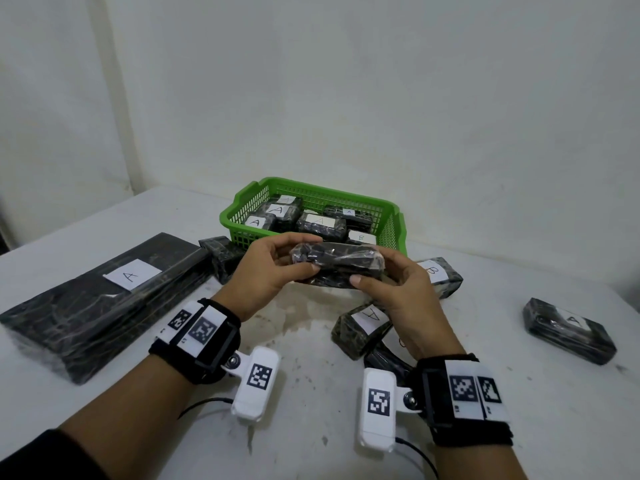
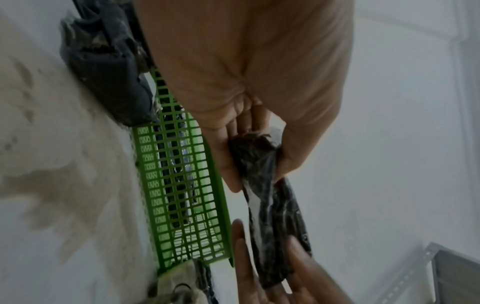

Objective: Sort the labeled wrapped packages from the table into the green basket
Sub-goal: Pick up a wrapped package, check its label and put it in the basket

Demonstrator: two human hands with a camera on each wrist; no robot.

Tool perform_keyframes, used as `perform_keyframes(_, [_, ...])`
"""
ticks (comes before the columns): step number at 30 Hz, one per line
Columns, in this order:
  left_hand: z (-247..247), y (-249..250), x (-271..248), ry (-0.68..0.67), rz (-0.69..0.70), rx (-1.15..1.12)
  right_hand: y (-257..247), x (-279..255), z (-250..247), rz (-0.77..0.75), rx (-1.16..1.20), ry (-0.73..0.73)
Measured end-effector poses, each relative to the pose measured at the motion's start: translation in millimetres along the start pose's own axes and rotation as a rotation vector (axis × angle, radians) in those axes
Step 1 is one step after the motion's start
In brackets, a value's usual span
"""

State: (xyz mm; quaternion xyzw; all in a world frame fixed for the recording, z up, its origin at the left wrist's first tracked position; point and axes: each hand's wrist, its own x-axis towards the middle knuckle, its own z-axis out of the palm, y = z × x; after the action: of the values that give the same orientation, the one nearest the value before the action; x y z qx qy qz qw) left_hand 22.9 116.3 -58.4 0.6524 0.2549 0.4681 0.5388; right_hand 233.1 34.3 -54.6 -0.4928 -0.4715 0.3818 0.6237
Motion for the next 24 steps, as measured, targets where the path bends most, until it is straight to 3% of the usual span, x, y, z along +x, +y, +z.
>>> perform_keyframes(3, [-1.5,-2.0,1.1,0.005,0.071,0.018,-0.9,0.2,-1.5,0.072,0.093,-0.059])
perform_keyframes(6, [-0.4,-4.8,1.0,-0.048,0.069,0.039,-2.9,3.2,-0.6,0.128,0.194,-0.017])
perform_keyframes(11, [3.6,-2.1,-1.2,-0.215,-0.104,-0.063,1.6,1.6,-4.1,0.076,0.077,0.012])
perform_keyframes(16, [2.6,0.1,-1.5,-0.132,-0.080,0.154,0.5,1.8,-3.4,0.053,0.005,-0.039])
perform_keyframes(24, [-1.7,-2.8,-1.3,-0.131,-0.080,0.104,2.1,0.7,-3.1,0.048,-0.008,-0.063])
